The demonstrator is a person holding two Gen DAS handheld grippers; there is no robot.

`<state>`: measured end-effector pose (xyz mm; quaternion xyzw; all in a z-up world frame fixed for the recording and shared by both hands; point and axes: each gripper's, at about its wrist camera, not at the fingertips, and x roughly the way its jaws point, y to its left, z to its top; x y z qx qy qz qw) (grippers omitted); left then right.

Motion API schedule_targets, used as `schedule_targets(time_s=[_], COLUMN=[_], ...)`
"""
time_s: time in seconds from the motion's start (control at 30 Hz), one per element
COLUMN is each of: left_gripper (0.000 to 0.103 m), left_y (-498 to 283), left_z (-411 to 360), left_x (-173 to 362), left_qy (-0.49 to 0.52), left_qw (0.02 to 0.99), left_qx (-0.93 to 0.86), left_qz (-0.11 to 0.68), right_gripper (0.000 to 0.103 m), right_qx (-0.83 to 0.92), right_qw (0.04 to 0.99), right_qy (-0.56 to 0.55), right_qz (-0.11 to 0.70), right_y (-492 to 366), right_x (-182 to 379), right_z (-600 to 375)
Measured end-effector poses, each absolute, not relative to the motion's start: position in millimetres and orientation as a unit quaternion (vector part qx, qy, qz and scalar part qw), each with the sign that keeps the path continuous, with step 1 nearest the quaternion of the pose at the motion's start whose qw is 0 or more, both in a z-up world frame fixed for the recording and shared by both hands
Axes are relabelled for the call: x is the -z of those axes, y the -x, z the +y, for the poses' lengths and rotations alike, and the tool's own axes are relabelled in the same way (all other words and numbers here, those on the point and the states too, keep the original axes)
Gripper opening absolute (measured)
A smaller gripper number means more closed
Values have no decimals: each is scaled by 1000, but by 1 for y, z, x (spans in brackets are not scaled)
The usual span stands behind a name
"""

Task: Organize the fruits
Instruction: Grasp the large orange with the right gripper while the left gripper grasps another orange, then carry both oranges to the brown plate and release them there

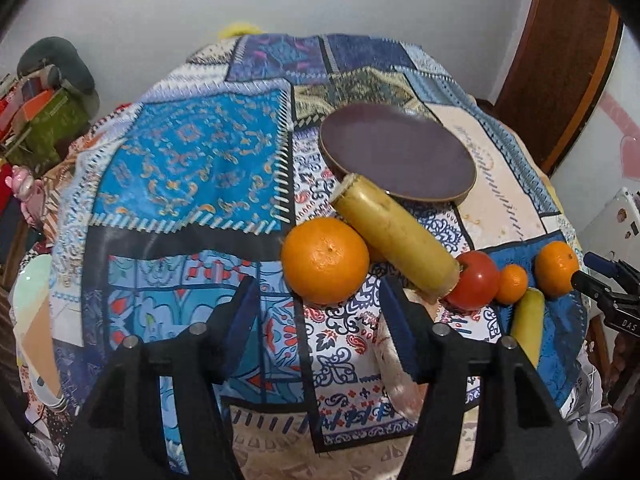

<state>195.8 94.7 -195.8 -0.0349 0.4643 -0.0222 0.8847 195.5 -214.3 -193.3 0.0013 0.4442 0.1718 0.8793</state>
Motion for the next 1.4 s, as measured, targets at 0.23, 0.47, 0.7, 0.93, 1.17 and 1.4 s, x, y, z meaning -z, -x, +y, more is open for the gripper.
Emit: schedule_targets(time_s=[0.23,0.47,0.7,0.93,1.17,1.4], left_gripper=[62,62,64,64,63,63], left_y=[-214,-233,-242,-244,-235,-217], left_z=[96,94,92,96,96,103], left_x=[218,232,240,240,233,209], left_qy=[36,41,52,65,61,60], left_qw=[874,867,871,874,874,886], left_qx=[21,24,17,11,8,-8], left_qz=[485,496,488,482,483,460], right_gripper=[76,76,76,67,67,67], right_qx=[-173,-173,-170,-168,-168,-173], right_qw=[865,855,854,855,859,878], right_qy=[2,9,2,-5,-2,0], right_qz=[471,490,492,491,484,446], right_y=[-208,-216,-219,-220,-220,-225], right_x=[211,226,230,229,220,192], right_z=[-208,-201,-204,-202,-201,-198])
